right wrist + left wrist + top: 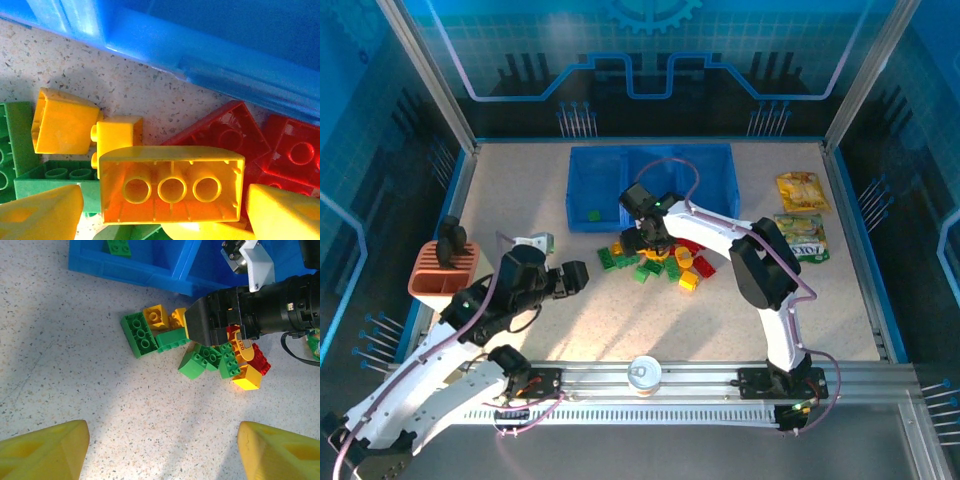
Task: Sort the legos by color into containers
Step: Pick up the lego from the lego.
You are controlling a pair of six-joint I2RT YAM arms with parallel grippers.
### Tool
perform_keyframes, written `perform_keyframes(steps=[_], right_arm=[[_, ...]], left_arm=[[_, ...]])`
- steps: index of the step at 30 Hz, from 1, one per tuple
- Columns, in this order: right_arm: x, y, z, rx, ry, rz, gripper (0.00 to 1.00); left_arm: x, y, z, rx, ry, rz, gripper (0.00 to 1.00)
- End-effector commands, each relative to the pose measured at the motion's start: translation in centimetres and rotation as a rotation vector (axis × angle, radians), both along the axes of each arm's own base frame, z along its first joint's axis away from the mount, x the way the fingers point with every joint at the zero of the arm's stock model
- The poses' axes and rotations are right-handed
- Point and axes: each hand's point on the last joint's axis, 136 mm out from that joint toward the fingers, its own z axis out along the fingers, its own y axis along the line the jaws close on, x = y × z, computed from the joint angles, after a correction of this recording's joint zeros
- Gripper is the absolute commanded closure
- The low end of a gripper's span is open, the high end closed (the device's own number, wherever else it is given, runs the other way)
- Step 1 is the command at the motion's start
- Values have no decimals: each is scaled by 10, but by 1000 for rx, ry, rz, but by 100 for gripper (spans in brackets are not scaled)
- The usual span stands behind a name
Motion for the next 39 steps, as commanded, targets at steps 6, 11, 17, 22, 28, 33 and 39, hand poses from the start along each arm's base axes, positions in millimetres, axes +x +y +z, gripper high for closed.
perform_keyframes(steps=[6, 11, 17, 22, 28, 33, 39], right_arm=[[5, -4, -1, -22, 6, -5, 17], [3, -5, -5, -28, 12, -4, 17], [4, -7, -8, -29, 17, -9, 16], [3, -10, -15, -47, 27, -17, 14], [3, -6, -17, -28, 32, -16, 18], [2, -7, -11, -28, 19, -24, 28], [-5, -7, 17, -7, -31, -23, 36]], left_arm=[[-6, 9, -4, 38, 5, 13, 21], [-5, 9, -5, 42, 7, 17, 21], [-6, 10, -7, 42, 8, 19, 21], [-7, 9, -10, 30, 10, 20, 21], [-7, 11, -10, 40, 8, 24, 21], [-8, 13, -10, 42, 4, 29, 21], [-8, 14, -8, 40, -3, 31, 21]])
